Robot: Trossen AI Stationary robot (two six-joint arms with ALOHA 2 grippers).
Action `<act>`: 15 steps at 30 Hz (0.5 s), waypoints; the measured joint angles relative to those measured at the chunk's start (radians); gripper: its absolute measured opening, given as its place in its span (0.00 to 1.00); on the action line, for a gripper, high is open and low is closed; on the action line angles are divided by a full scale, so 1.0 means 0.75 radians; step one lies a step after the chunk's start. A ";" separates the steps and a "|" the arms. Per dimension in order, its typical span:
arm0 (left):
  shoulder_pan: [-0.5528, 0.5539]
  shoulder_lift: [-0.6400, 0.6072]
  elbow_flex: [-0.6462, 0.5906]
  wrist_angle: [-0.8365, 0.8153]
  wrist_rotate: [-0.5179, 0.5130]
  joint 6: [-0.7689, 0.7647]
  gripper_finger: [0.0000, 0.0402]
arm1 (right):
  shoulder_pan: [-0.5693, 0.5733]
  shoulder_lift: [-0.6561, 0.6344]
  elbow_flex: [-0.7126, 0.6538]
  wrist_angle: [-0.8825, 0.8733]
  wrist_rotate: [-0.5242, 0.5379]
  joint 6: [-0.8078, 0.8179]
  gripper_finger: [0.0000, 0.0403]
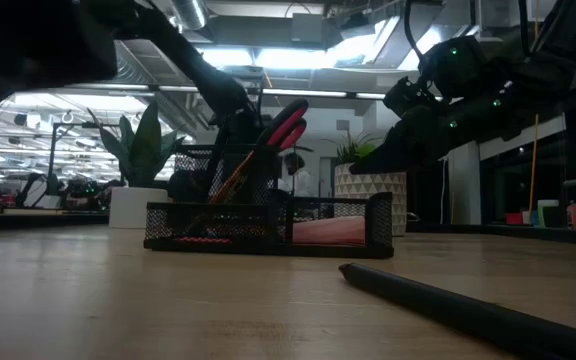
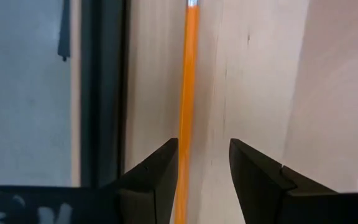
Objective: Pick and place office supplies into organizer
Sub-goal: Put the orange pencil into the desk organizer
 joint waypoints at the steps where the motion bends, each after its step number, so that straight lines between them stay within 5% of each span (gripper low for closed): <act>1: 0.001 0.011 0.000 0.000 -0.002 0.010 0.34 | 0.000 0.000 0.000 0.000 0.000 0.000 0.00; 11: 0.015 0.050 0.001 0.017 -0.010 0.056 0.34 | 0.000 0.000 0.000 0.000 0.000 -0.002 0.00; 15: 0.026 0.052 0.001 0.028 0.087 0.077 0.33 | 0.000 0.000 0.000 0.000 0.001 -0.006 0.00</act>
